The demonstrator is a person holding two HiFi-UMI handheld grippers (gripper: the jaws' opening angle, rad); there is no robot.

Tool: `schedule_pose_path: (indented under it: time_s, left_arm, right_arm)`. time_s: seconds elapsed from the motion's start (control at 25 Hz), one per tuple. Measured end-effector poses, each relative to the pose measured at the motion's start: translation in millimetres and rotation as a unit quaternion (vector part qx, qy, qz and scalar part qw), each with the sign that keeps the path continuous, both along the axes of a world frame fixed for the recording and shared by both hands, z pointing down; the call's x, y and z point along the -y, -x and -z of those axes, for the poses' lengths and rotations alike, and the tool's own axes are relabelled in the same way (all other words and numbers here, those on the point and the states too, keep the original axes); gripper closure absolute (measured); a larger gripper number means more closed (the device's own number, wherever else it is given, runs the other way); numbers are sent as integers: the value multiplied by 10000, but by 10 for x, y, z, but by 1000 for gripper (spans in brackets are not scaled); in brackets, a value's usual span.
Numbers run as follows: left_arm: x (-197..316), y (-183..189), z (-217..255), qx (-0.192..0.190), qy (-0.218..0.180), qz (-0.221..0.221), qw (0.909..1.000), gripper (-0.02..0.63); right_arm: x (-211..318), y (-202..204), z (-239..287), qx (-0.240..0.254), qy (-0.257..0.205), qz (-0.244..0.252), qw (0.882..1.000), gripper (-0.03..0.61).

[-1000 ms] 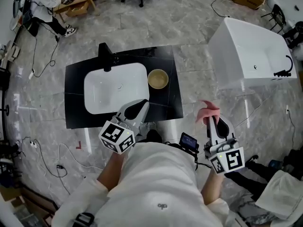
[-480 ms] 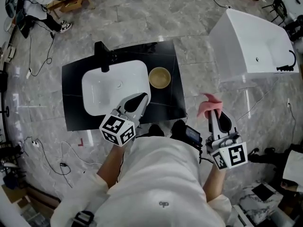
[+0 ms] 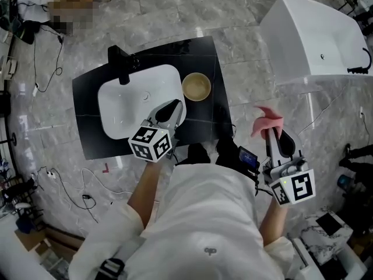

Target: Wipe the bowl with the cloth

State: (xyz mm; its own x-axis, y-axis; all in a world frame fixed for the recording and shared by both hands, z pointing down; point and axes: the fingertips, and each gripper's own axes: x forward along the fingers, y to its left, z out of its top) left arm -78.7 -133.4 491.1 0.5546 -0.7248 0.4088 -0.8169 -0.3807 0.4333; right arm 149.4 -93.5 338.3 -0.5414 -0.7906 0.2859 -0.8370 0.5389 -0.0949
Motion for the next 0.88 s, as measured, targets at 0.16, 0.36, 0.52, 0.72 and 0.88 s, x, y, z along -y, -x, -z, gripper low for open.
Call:
schedule_pose_path:
  time_s: [0.16,0.36,0.52,0.72,0.88]
  left_arm:
    - [105,22,-356,-302,536,170,9980,525]
    - [183,19,-814,-748,1236,491,9883,494]
    - [236,27,-1097,-1000,1626,747,9788,494]
    - [331,-37,-1333,-1210,1931,972,9688,494]
    - [361,-111,-1489,-1262,2173,1096,9617,494]
  right_arm:
    - [-15,-91,-133,-61,202,-118,9997,563]
    - [-32,-174,-248,-110,413,-197,9989,563]
    - [-26,-185,-322,-152,545,-201,9982,563]
    - [-33,-239,-399,-226,642,-220,9974,563]
    - [-55,-298,-422,-270,698,-264,9968,563]
